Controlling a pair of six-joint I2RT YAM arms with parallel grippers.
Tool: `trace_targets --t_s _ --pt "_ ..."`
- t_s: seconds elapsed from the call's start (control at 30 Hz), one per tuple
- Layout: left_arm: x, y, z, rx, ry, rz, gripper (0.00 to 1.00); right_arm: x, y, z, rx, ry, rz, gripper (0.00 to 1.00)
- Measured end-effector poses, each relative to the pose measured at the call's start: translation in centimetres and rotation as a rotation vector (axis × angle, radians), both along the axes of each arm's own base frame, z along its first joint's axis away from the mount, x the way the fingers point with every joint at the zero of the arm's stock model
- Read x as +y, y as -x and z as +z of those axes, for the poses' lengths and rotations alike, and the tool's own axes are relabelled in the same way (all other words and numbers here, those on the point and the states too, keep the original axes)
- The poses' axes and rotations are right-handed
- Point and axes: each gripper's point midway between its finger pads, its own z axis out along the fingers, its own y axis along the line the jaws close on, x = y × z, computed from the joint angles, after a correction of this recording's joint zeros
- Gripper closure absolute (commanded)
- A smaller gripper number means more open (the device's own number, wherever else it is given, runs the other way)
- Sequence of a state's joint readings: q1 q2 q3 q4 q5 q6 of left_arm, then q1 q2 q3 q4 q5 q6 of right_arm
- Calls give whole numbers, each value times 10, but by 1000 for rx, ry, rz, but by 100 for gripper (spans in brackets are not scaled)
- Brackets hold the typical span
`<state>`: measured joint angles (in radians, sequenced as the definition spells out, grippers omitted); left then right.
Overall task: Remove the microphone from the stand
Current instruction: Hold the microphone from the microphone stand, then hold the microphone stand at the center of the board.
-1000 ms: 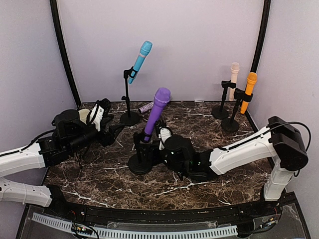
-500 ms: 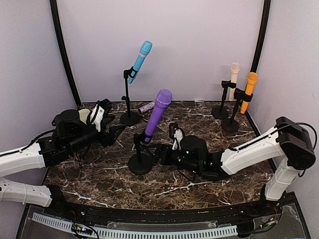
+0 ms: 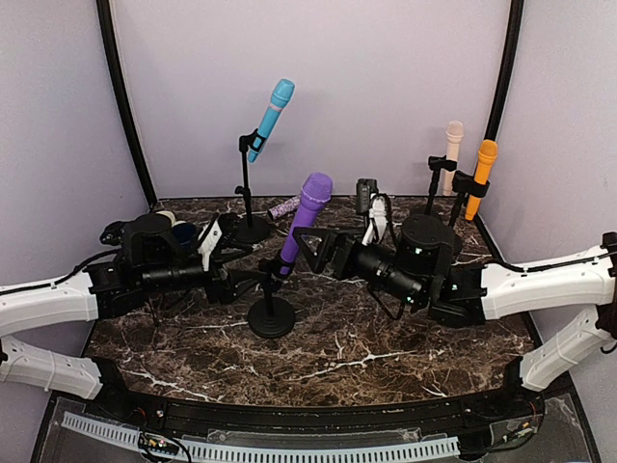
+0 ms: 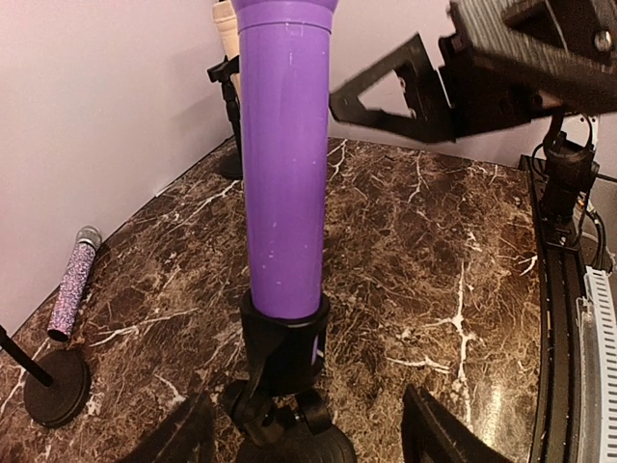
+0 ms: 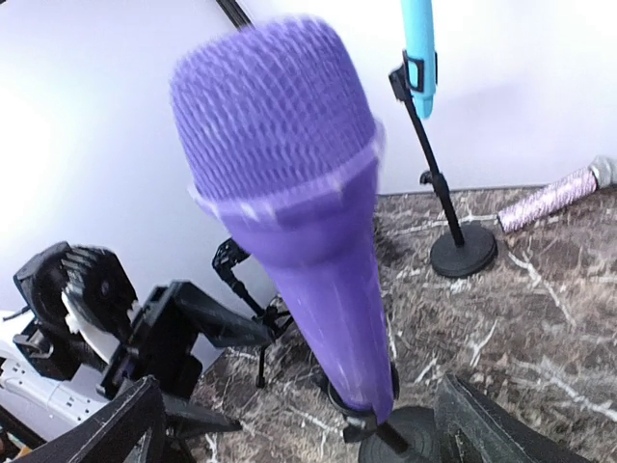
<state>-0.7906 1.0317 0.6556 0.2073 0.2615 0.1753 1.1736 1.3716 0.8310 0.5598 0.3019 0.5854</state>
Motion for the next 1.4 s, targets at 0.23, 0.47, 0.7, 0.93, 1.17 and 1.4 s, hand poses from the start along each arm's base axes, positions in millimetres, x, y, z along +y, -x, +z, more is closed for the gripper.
trace_targets --t_s 0.23,0.47,0.7,0.93,1.17,1.4 --pt "-4 0 -15 33 -34 -20 32 -1 -22 49 -87 31 -120 5" --pt "-4 0 -22 36 -59 -23 31 2 -46 49 -107 119 -194 27" --pt "-3 -6 -22 19 -82 1 31 6 -50 50 -124 168 -198 52" --pt "-4 -5 -24 17 -92 -5 30 11 -46 51 -153 171 -138 77" --pt "-12 -1 -20 44 -98 -58 33 11 -37 52 -186 157 -8 84" --pt "-17 1 -28 82 -120 -86 48 9 -37 50 -188 132 75 85"
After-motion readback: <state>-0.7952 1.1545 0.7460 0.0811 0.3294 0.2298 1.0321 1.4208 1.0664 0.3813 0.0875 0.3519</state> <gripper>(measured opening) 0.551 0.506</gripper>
